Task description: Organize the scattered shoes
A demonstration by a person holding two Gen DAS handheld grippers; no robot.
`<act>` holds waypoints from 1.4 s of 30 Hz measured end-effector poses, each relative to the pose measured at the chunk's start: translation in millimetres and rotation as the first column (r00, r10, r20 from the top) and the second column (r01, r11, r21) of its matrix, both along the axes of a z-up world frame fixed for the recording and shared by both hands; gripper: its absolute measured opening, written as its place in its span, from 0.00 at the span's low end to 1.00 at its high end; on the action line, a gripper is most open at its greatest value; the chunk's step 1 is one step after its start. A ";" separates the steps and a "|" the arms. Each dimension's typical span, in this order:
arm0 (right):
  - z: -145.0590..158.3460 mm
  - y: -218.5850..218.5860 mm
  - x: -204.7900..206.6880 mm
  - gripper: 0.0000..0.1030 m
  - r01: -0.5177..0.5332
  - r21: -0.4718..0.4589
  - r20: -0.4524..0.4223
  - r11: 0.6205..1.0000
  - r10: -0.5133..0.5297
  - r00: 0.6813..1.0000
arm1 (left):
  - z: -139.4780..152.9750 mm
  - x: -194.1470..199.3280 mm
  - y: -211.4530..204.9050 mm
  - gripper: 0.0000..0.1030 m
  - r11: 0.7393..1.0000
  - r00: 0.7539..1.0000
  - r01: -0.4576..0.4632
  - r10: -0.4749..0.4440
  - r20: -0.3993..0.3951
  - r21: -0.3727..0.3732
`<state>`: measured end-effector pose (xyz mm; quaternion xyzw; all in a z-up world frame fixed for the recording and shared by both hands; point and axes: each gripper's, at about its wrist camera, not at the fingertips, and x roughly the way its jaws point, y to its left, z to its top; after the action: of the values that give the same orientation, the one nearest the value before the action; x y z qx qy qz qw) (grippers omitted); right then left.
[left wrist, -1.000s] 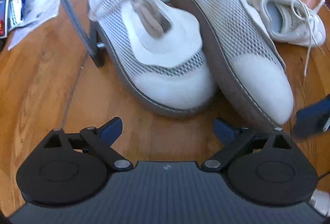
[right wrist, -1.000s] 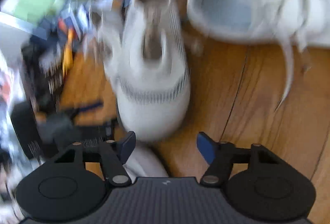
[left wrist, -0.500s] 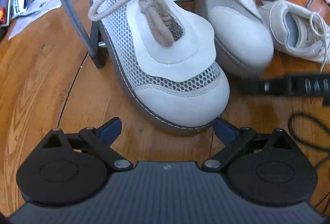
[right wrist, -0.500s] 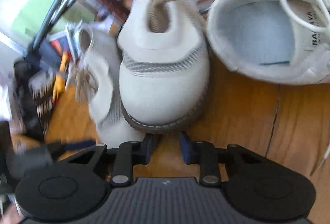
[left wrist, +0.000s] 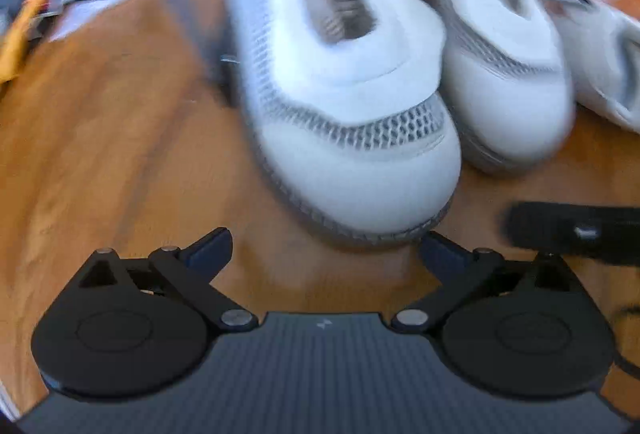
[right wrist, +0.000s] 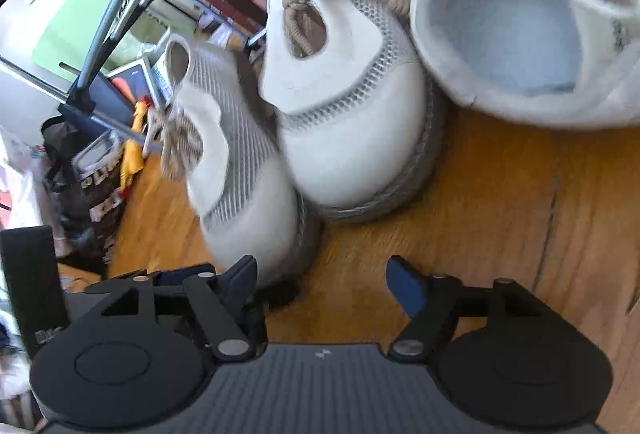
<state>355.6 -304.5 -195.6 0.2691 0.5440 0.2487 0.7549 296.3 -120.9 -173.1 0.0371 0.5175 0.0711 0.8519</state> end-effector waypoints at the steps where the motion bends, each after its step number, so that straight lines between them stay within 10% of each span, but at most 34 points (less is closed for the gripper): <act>1: 7.2 -6.0 -2.6 0.72 0.004 0.008 -0.003 1.000 -0.004 1.000 | 4.5 0.7 6.4 1.00 1.000 1.000 -0.004 0.004 0.003 -0.027; 9: 81.7 -63.5 -22.8 0.94 0.119 -0.038 0.151 0.992 -0.112 0.982 | 29.6 -17.2 0.8 0.99 0.970 0.994 0.090 -0.102 -0.039 -0.226; 14: 91.5 -81.9 -33.7 0.94 -0.008 -0.158 0.094 0.987 0.023 0.995 | 31.1 -52.6 -14.7 0.99 0.945 0.973 0.200 -0.223 -0.063 -0.259; 19: 94.3 -99.3 -36.1 0.94 0.162 -0.293 0.081 0.942 -0.145 0.986 | 53.1 -74.6 -11.1 0.99 0.921 0.969 0.216 -0.243 -0.046 -0.325; 24: 88.5 -133.2 -34.2 0.94 0.437 -0.334 0.259 0.835 -0.364 0.894 | 67.3 -104.0 -19.5 1.00 0.921 0.954 0.242 -0.283 -0.097 -0.305; 28: 74.7 -122.0 -15.0 0.94 0.430 -0.380 0.350 0.819 -0.303 0.886 | 58.8 -132.2 -32.5 1.00 0.922 0.926 0.288 -0.337 -0.171 -0.257; 33: 57.0 -90.1 2.8 0.94 0.384 -0.484 0.365 0.787 -0.217 0.905 | 35.6 -156.7 -46.7 1.00 0.879 0.880 0.299 -0.405 -0.247 -0.372; 37: 25.5 -59.9 25.9 1.00 0.355 -0.631 0.375 0.689 -0.129 0.918 | 17.9 -156.3 -58.2 1.00 0.872 0.866 0.273 -0.407 -0.291 -0.406; 39: 24.5 -59.8 23.8 0.92 0.372 -0.616 0.388 0.695 -0.143 0.910 | 10.5 -159.4 -62.9 1.00 0.881 0.864 0.275 -0.402 -0.304 -0.384; 42: 35.7 -65.3 18.0 0.51 0.354 -0.591 0.398 0.725 -0.120 0.910 | 2.5 -163.2 -62.4 1.00 0.889 0.868 0.265 -0.388 -0.310 -0.374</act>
<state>373.6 -369.8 -159.9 0.0123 0.4213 -0.0146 0.9067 133.1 -183.3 -170.6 -0.0001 0.6614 -0.1689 0.7308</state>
